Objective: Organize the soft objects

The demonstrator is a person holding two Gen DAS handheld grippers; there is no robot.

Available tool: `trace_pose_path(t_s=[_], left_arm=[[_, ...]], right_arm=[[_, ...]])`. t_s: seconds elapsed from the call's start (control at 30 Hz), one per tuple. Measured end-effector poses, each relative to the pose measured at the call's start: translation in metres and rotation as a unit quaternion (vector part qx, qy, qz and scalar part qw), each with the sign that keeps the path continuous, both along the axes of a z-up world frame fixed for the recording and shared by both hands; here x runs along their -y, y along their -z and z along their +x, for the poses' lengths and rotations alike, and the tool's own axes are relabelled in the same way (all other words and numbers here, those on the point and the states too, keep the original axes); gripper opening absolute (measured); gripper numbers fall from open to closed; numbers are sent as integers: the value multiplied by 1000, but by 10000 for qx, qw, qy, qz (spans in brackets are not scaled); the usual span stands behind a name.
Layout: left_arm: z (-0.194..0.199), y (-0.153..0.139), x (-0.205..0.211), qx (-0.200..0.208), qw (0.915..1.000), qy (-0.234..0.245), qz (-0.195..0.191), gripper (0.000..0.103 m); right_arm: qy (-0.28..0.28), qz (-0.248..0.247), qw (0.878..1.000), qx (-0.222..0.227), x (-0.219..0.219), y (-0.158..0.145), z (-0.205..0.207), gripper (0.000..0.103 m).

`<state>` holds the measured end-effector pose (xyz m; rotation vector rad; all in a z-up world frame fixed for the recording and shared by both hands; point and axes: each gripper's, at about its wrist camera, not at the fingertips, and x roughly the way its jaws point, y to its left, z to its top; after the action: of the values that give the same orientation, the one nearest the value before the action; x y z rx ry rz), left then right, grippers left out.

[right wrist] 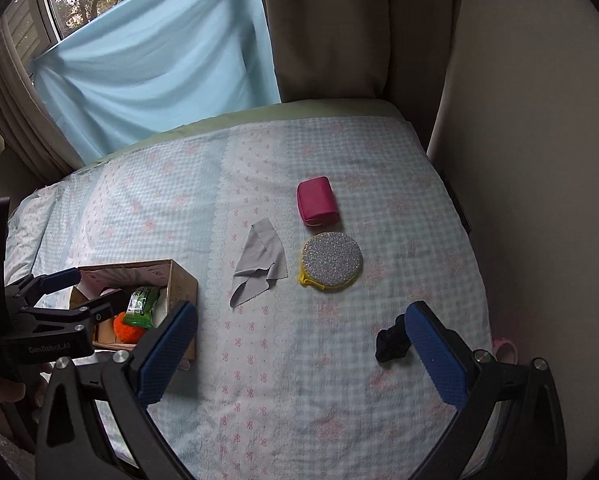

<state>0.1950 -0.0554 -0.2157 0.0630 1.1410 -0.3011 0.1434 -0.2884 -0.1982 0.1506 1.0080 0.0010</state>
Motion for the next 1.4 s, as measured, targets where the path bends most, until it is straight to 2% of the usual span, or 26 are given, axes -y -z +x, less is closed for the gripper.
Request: trace_pose_path(t_s=[0.23, 0.57, 0.9, 1.1, 1.23, 1.3, 1.4], left_arm=[[40, 45, 44, -222, 9995, -227, 72, 103], [86, 158, 92, -412, 9988, -195, 185, 103], [113, 247, 114, 232, 9981, -68, 567, 103], [129, 279, 114, 360, 9966, -106, 730, 103], [132, 287, 104, 328, 9986, -184, 371, 102], [132, 288, 103, 335, 9988, -191, 304, 96], [130, 287, 105, 397, 9988, -83, 272, 78]], right_arm=[[-423, -16, 9989, -210, 38, 47, 55, 103], [-884, -50, 9944, -579, 51, 151, 119, 103], [-817, -79, 9951, -555, 46, 233, 150, 103], [-799, -84, 9951, -579, 43, 264, 165, 103], [-859, -33, 9941, -663, 36, 275, 169, 103], [-926, 9, 9938, -612, 30, 276, 169, 103], [-1075, -37, 9929, -518, 21, 274, 169, 103]])
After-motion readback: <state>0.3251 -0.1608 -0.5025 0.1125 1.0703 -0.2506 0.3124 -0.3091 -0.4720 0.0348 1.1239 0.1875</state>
